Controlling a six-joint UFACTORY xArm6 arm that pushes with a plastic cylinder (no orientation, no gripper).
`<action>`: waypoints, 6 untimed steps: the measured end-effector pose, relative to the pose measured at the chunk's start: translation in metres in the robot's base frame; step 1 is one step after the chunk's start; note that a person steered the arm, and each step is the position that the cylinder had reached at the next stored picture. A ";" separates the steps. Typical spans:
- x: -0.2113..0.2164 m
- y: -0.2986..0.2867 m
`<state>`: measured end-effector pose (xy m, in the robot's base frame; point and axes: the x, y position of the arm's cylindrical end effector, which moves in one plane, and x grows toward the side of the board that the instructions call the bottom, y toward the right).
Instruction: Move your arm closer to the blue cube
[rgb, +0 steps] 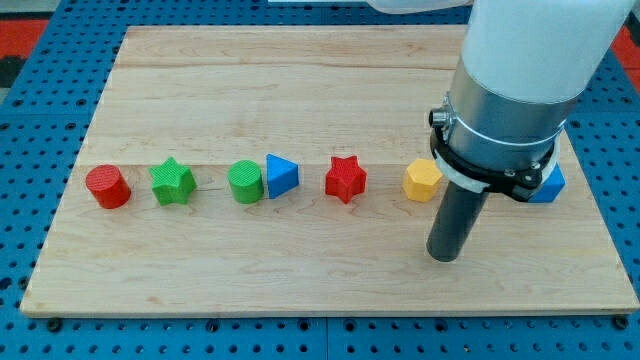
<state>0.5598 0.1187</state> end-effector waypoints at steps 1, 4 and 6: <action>0.000 0.000; 0.001 0.026; -0.038 0.041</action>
<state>0.5218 0.1601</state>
